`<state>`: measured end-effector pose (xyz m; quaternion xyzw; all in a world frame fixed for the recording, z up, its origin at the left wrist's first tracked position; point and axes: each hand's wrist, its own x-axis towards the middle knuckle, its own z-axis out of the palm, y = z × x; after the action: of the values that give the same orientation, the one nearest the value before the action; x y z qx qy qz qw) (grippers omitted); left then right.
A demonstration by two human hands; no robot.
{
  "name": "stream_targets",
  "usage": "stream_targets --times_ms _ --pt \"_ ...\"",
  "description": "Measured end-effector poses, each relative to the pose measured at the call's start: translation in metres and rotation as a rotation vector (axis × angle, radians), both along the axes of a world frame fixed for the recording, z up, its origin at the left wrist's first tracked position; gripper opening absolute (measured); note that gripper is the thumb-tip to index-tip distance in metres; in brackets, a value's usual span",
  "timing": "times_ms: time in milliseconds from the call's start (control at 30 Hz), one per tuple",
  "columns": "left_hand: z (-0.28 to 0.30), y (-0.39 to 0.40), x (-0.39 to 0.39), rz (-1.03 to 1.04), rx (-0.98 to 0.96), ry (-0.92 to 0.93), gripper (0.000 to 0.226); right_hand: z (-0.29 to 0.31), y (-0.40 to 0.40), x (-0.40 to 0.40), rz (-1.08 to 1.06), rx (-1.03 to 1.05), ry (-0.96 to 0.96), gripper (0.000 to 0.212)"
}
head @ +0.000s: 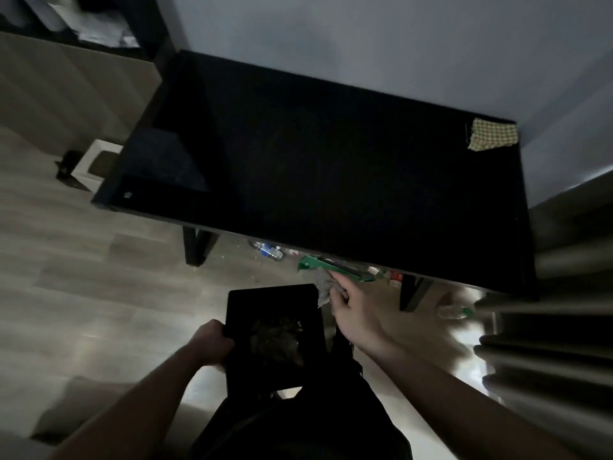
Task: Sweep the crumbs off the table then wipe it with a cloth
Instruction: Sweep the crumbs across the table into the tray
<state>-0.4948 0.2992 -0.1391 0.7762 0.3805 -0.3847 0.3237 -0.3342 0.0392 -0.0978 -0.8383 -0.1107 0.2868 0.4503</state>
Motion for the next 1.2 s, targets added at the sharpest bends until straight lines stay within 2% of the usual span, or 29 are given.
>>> stream_targets --times_ms 267,333,533,700,867,1033,1200 --pt "0.036 0.113 -0.063 0.175 0.103 -0.032 0.016 0.031 0.064 -0.029 -0.032 -0.099 -0.085 0.041" --pt "0.04 0.14 -0.067 0.199 0.108 -0.011 0.021 0.03 0.081 -0.029 -0.021 -0.093 -0.072 0.041" --pt "0.04 0.224 -0.072 0.171 0.177 0.052 0.026 0.012 0.148 -0.017 0.078 -0.085 -0.02 0.042" --pt "0.053 0.279 -0.073 0.164 0.191 0.068 0.015 0.005 0.219 -0.005 0.176 -0.063 0.054 0.041" --pt "0.056 0.332 -0.07 0.239 0.154 0.094 0.027 0.022 0.289 0.015 0.294 -0.029 0.043 0.043" --pt "0.037 0.397 -0.076 0.163 0.157 0.096 0.019 0.025 0.345 0.019 0.333 -0.066 0.01 0.044" --pt "0.03 0.467 -0.068 0.007 0.117 0.071 0.026 0.019 0.396 -0.007 0.204 -0.075 -0.102 0.041"
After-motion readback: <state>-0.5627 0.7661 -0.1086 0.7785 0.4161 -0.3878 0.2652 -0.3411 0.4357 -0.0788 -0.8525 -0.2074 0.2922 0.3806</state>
